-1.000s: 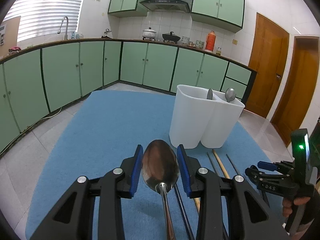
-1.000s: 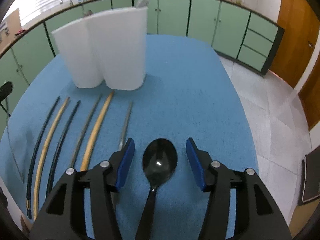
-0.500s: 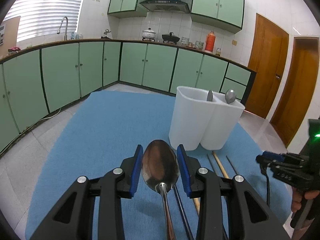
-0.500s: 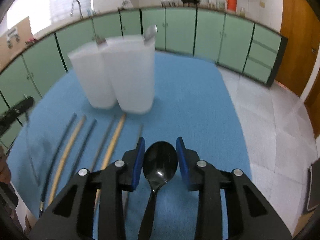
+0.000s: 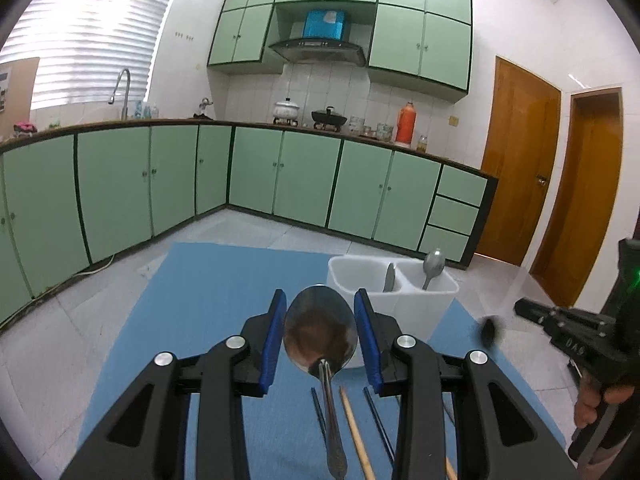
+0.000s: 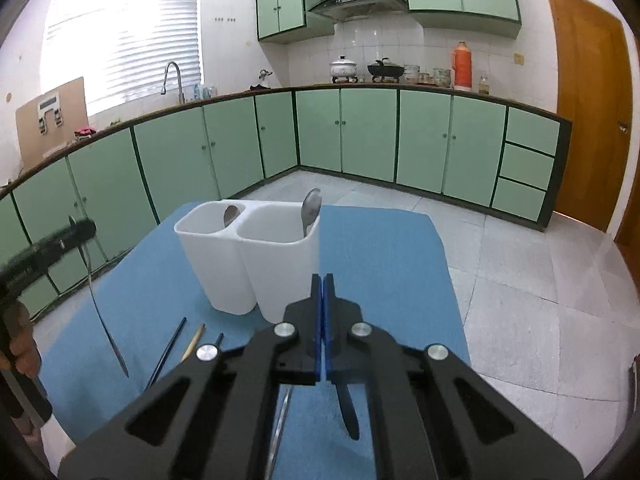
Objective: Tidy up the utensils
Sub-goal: 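Lower both spoons into the holder compartments and open both tools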
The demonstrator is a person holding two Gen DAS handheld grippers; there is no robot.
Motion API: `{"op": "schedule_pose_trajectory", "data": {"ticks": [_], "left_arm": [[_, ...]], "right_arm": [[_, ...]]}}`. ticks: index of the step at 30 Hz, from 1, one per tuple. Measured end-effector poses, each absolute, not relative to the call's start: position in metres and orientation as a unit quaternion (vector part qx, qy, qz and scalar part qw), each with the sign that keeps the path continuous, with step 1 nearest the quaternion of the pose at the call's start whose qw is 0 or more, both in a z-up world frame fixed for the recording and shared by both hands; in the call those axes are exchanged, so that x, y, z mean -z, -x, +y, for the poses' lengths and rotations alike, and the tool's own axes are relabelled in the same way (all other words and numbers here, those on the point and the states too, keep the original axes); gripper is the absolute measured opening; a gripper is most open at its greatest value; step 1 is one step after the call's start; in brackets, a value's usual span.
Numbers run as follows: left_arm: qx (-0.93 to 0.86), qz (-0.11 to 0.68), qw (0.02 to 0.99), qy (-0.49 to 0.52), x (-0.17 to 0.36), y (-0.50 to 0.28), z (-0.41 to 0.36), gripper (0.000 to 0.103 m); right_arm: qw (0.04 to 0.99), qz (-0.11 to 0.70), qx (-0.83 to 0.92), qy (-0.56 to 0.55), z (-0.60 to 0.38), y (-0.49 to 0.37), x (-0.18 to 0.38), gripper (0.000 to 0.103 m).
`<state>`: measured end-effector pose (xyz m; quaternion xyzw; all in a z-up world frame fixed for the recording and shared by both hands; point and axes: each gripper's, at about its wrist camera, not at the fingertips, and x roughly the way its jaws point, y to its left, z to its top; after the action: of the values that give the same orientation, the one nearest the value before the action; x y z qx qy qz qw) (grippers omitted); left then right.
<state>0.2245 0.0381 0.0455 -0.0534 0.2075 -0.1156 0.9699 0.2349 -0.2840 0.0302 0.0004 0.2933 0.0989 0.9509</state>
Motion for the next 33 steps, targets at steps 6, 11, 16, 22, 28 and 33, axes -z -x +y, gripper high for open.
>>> {"op": "schedule_pose_trajectory", "data": {"ticks": [6, 11, 16, 22, 28, 33], "left_arm": [[0.119, 0.219, 0.966, 0.060, -0.038, -0.229, 0.039, 0.035], [0.119, 0.226, 0.965, 0.060, -0.035, -0.233, 0.038, 0.035], [0.117, 0.230, 0.965, 0.056, -0.033, -0.239, 0.035, 0.035], [0.112, 0.233, 0.964, 0.055, -0.030, -0.248, 0.035, 0.035], [0.109, 0.237, 0.964, 0.058, -0.025, -0.256, 0.037, 0.035], [0.110, 0.241, 0.963, 0.057, -0.023, -0.258, 0.035, 0.035]], "right_arm": [[0.932, 0.354, -0.073, -0.010, -0.285, -0.248, 0.008, 0.014], [0.917, 0.394, -0.059, -0.003, -0.282, -0.274, 0.035, 0.036], [0.906, 0.420, -0.055, 0.013, -0.274, -0.299, 0.052, 0.044], [0.896, 0.440, -0.060, 0.020, -0.271, -0.326, 0.065, 0.045], [0.887, 0.457, -0.058, 0.031, -0.265, -0.340, 0.077, 0.045], [0.887, 0.458, -0.057, 0.032, -0.264, -0.338, 0.080, 0.034]]}}
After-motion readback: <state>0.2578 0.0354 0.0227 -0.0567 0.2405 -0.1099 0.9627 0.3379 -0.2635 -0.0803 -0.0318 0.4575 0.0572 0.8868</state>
